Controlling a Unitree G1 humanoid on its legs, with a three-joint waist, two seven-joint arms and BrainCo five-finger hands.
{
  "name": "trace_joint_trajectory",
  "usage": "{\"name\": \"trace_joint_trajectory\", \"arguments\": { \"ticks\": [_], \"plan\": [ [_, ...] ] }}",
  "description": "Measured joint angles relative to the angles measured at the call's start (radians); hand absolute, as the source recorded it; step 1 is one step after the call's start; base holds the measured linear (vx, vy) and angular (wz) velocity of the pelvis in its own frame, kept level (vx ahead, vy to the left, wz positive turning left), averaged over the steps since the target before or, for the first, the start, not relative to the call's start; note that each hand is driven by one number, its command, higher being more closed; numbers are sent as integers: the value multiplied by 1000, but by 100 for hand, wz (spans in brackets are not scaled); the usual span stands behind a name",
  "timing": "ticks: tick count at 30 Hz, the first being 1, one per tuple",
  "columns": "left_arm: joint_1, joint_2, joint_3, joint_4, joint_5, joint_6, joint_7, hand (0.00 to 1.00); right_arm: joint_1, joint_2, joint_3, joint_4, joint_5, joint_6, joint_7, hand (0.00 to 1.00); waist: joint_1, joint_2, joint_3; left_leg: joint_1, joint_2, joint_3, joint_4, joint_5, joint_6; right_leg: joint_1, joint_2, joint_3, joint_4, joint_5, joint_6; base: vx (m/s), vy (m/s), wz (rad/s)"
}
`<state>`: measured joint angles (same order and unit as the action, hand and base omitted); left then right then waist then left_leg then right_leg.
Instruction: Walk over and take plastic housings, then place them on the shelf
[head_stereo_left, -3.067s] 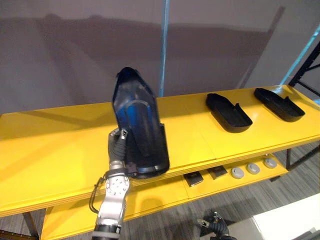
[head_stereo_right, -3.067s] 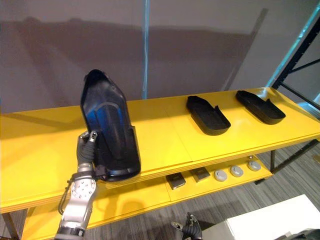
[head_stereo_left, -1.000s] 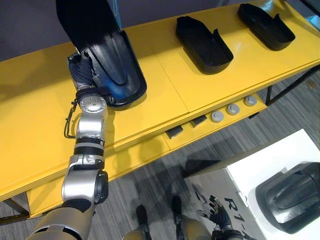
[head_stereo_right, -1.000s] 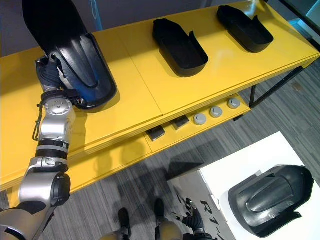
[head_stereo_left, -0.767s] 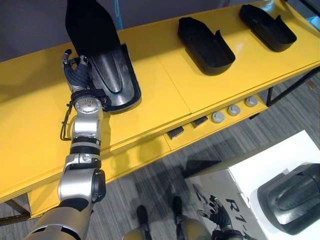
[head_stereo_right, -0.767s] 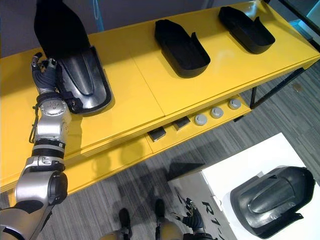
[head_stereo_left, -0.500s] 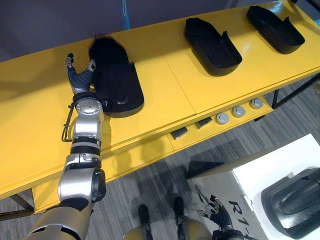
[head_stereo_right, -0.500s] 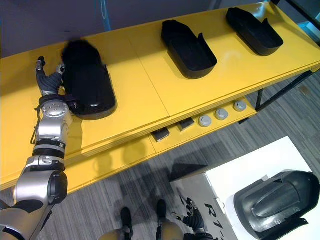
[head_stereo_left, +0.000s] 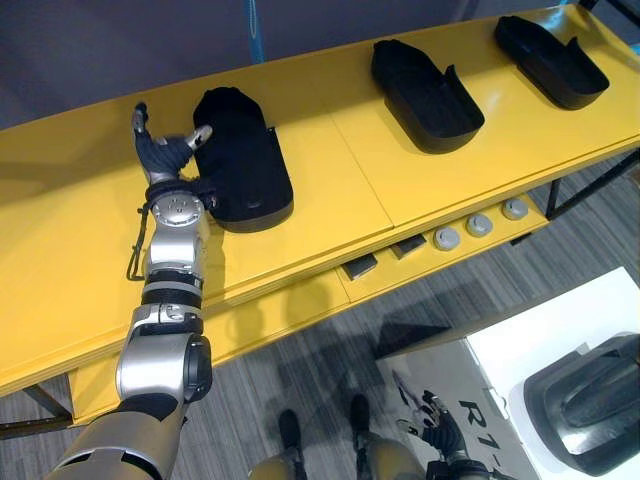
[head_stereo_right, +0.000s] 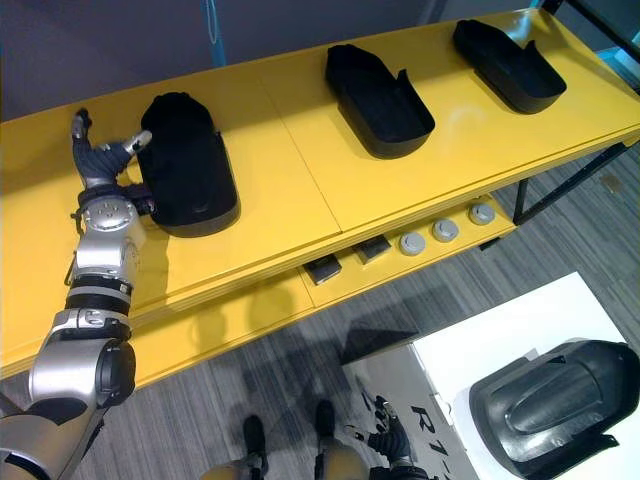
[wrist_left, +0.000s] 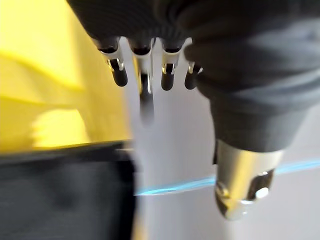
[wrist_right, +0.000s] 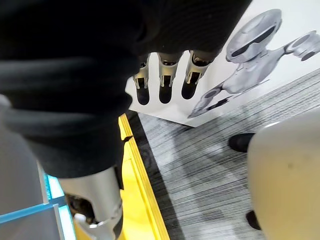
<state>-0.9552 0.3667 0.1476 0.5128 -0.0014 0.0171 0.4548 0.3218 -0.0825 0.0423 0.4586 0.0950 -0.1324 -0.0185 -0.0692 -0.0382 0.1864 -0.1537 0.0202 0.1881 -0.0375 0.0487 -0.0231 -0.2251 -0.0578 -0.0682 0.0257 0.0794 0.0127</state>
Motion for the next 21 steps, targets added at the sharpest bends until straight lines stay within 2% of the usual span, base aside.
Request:
{"name": "trace_joint_trajectory", "arguments": {
  "ticks": [1, 4, 9, 12, 13, 17, 21],
  "plan": [
    [44, 5, -3, -110, 2, -22, 15, 0, -8, 0, -1, 12, 0, -1, 0, 0, -1, 1, 1, 5, 0, 0, -4, 3, -4, 2, 0, 1, 0, 0, 0, 0, 0, 0],
    [182, -3, -8, -301, 10, -73, 49, 0, -22, 0, -1, 66, 0, -3, -2, 0, -1, 10, 6, 37, -2, -2, -22, 10, -5, 27, 1, 1, -1, -11, 1, -8, 1, 1],
    [395, -76, -11, -507, 47, -87, 62, 0, -58, -1, -9, 129, 1, -6, -2, 0, -9, 13, 7, 44, -4, -32, -49, 27, 3, 36, 3, -19, -6, -13, 1, -35, 1, 15],
    [532, -120, -43, -593, 84, -113, 48, 0, -72, 1, -13, 155, 0, -8, 0, 0, -2, 13, 7, 56, -4, -37, -49, 30, 8, 54, 2, -23, -13, -13, 1, -3, 12, 7],
    [584, -137, -72, -626, 105, -124, 32, 100, -79, 1, -13, 169, -2, -8, 1, 0, 2, 13, 7, 60, -5, -41, -49, 31, 8, 61, 2, -25, -17, -13, 1, 10, 14, 8],
    [746, -197, -185, -696, 207, -158, -39, 100, -96, 4, -13, 195, -7, -8, 2, 0, 3, 15, 6, 73, -5, -49, -49, 29, 7, 83, 2, -29, -30, -13, 1, 6, 5, 4],
    [817, -211, -235, -663, 222, -163, -93, 100, -108, 4, -14, 213, -9, -8, 2, 0, 2, 19, 1, 90, -3, -49, -49, 29, 7, 103, 6, -32, -37, -12, 1, 0, 0, 0]
  ]
}}
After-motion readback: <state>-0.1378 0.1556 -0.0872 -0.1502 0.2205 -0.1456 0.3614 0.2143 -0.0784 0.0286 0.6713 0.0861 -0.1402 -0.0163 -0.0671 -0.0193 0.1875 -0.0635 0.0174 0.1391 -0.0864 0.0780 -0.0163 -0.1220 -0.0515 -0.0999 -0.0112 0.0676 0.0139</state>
